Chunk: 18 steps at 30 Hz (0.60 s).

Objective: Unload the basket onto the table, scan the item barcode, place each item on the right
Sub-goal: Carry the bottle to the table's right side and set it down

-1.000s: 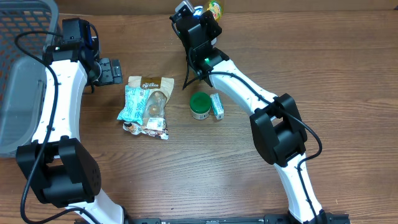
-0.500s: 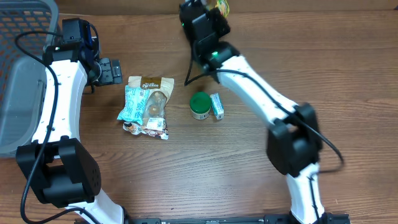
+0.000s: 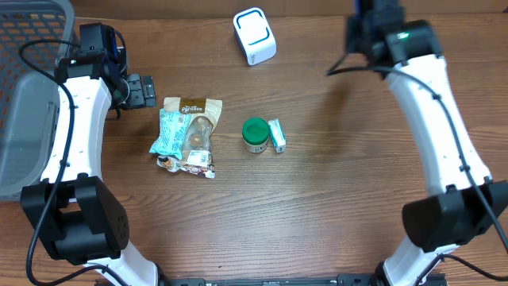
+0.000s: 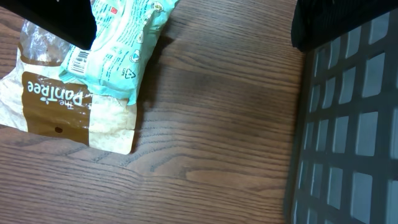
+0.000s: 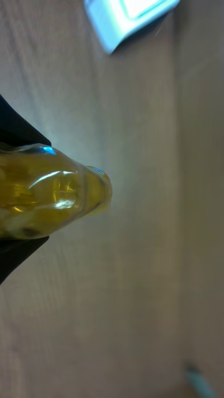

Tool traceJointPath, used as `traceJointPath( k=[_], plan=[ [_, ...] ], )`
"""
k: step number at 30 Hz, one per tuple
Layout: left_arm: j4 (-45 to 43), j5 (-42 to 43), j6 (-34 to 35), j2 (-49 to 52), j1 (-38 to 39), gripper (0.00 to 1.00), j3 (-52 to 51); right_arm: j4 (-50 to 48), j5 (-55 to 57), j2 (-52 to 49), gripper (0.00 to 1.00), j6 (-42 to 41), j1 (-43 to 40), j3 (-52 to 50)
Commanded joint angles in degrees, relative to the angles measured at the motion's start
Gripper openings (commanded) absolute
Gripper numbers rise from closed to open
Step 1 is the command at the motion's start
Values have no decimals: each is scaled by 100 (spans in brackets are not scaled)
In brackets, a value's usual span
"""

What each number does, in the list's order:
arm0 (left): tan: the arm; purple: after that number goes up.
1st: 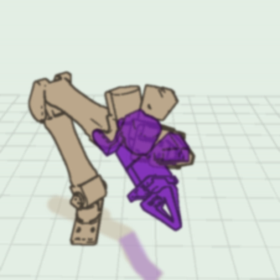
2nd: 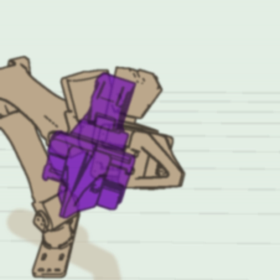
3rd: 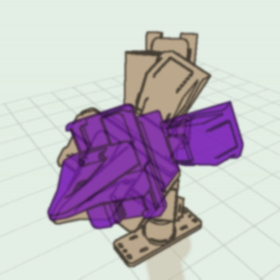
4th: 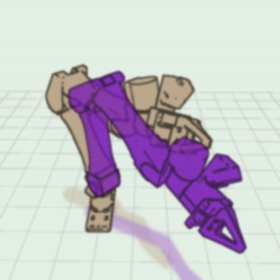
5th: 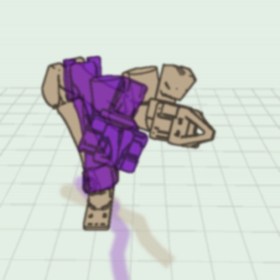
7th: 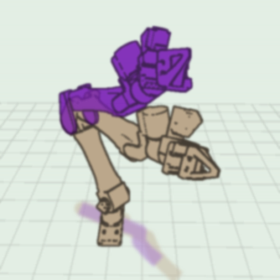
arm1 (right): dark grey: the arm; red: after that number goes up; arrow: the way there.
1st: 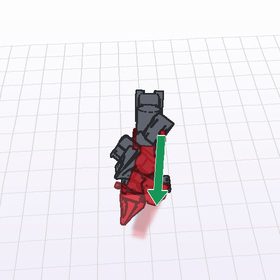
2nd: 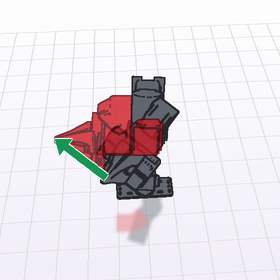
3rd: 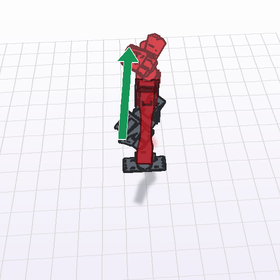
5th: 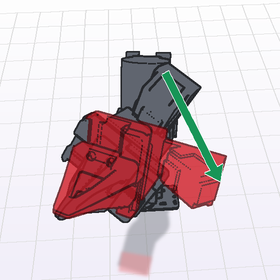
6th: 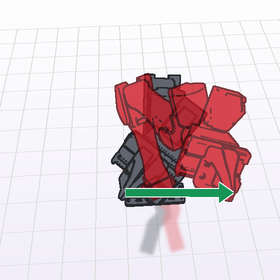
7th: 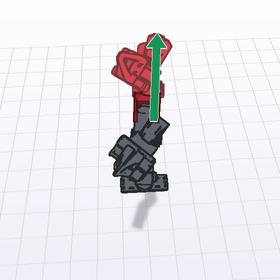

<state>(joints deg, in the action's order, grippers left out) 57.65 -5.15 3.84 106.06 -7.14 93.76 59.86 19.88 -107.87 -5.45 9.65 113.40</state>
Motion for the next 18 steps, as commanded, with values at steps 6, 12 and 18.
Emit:
traceJointPath(
  k=[6, 12, 18],
  plan=[
    [0, 31, -107, -107, 13, 100, 101, 393, -1270, 39, 21, -380, -1558, -614],
    [-2, 31, -107, -107, 13, 100, 101, -125, -1272, 37, 21, -529, -2358, -1545],
    [-2, 31, -107, -107, 13, 100, 101, -632, -1270, 35, 23, -527, -2516, -2046]
  ],
)
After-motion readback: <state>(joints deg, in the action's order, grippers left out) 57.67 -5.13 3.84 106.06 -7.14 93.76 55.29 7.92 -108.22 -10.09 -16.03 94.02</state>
